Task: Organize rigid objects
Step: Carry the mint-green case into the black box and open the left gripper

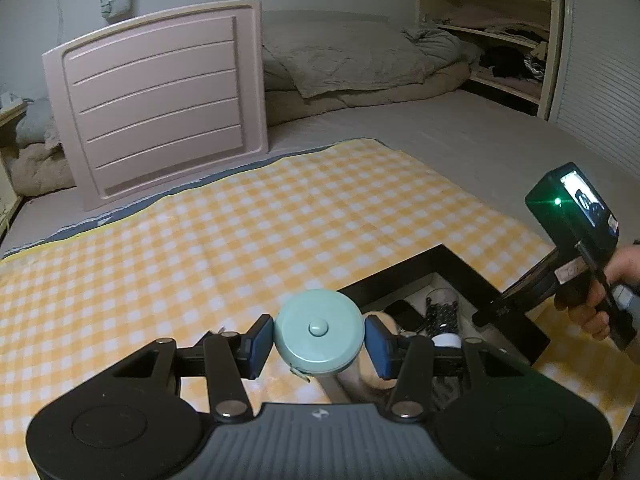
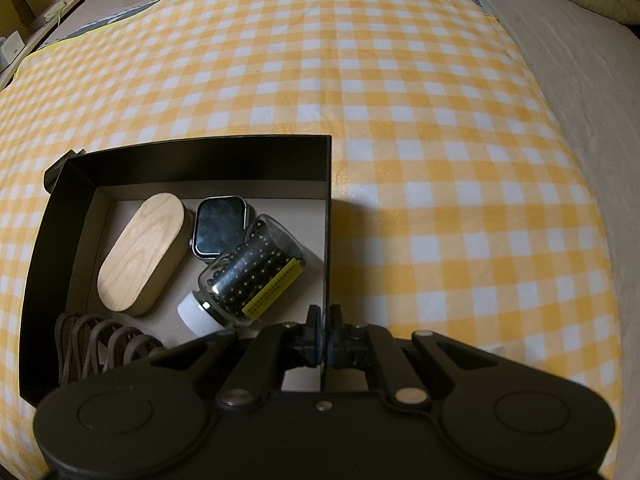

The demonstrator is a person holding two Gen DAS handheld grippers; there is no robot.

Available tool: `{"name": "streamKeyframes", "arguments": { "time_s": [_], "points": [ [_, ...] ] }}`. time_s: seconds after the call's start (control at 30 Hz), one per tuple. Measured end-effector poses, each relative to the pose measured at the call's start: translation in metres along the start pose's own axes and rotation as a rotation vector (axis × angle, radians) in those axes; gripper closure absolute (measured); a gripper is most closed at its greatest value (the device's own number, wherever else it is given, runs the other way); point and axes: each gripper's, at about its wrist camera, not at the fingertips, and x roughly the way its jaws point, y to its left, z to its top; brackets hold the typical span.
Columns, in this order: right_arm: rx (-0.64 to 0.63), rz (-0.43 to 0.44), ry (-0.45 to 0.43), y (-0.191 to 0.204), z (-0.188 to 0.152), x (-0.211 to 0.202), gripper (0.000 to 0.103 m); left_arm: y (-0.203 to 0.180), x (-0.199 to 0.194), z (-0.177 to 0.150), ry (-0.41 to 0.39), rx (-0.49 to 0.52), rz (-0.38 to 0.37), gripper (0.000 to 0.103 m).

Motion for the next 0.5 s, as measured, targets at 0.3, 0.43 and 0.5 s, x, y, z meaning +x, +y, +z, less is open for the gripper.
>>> {"name": "streamKeyframes", "arguments": {
  "time_s": [0.3, 0.43, 0.5],
  "points": [
    [-0.013, 0.004, 0.003, 0.002, 0.000, 0.000, 0.099, -0.021, 0.049, 0.011, 0.082, 0.036, 0.002, 0.053],
    [-0.015, 0.003, 0.002, 0.003, 0.000, 0.000, 0.099, -0.020, 0.074, 0.009, 0.135, 0.034, 0.014, 0.053],
    [-0.016, 0.007, 0.002, 0.001, 0.000, 0.001, 0.099, -0.019, 0.082, 0.009, 0.147, 0.039, 0.022, 0.053]
  ]
}}
